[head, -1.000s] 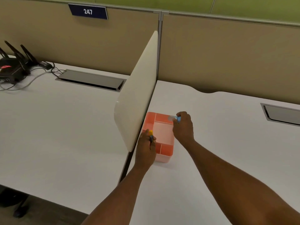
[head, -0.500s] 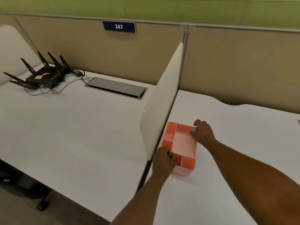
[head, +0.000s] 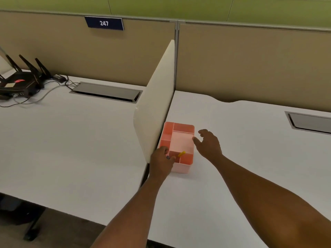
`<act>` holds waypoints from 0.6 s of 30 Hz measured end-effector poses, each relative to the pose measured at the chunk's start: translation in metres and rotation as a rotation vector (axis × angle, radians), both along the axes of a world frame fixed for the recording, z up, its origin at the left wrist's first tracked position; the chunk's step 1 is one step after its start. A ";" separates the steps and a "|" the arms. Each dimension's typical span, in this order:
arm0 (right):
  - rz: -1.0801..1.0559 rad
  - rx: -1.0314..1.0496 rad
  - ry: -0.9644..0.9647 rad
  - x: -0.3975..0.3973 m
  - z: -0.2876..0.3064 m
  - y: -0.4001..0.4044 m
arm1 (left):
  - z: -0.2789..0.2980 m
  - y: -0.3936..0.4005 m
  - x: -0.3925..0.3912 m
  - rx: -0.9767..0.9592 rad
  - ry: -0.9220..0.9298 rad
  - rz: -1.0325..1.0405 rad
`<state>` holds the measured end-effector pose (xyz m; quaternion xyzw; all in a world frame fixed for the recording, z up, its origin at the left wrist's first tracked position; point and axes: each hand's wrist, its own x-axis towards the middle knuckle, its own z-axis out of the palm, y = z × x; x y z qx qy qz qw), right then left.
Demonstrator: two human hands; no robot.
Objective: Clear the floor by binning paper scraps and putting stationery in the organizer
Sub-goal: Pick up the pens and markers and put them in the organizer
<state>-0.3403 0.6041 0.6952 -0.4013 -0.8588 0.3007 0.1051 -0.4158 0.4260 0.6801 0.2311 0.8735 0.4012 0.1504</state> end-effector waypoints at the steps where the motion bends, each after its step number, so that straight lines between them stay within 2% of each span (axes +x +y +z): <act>1: 0.000 0.004 0.014 0.011 0.001 -0.007 | 0.001 -0.003 0.004 -0.004 -0.007 -0.002; 3: -0.005 0.008 0.027 0.037 0.000 -0.023 | 0.007 -0.008 0.014 0.025 -0.084 0.001; 7: -0.057 -0.020 0.030 0.098 -0.001 -0.053 | 0.032 -0.011 0.039 0.228 -0.327 0.126; 11: -0.091 -0.001 0.052 0.169 0.002 -0.087 | 0.047 -0.034 0.072 0.205 -0.239 0.146; 18: -0.112 -0.005 0.072 0.314 0.015 -0.174 | 0.052 -0.115 0.216 0.035 -0.165 -0.088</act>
